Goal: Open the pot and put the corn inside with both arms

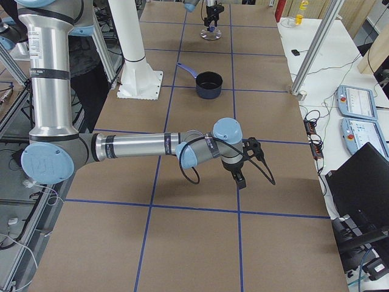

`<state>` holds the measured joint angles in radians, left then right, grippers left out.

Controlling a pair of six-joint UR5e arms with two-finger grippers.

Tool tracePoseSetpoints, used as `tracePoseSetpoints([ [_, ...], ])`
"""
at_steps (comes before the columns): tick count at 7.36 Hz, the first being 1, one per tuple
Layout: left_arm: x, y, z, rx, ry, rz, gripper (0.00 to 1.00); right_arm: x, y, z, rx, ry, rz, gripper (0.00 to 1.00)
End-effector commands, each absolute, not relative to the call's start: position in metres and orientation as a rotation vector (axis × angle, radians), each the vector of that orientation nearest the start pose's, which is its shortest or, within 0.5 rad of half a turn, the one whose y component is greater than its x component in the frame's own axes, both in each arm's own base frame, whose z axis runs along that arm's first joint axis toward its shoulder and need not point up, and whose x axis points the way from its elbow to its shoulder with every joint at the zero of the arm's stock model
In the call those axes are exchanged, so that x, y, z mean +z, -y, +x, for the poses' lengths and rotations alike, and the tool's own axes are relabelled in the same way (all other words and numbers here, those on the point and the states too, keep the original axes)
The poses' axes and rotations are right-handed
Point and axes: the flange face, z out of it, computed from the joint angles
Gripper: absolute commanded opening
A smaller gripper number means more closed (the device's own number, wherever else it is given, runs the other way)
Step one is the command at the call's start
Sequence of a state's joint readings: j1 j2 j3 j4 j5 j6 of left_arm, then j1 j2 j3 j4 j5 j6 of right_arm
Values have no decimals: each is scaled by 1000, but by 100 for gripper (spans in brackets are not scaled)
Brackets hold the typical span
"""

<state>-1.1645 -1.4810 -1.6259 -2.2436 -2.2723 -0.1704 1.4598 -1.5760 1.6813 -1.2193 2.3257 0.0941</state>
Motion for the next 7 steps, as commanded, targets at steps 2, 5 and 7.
tracePoseSetpoints([
  [2,610,487,-6,310,-738,282,98,535,510,-29,-109,839,340,100],
  [5,628,469,-73,103,-789,160,98,486,478,-80,-38,894,289,100],
  [7,605,474,-71,76,-846,181,98,463,436,-142,20,841,254,100],
])
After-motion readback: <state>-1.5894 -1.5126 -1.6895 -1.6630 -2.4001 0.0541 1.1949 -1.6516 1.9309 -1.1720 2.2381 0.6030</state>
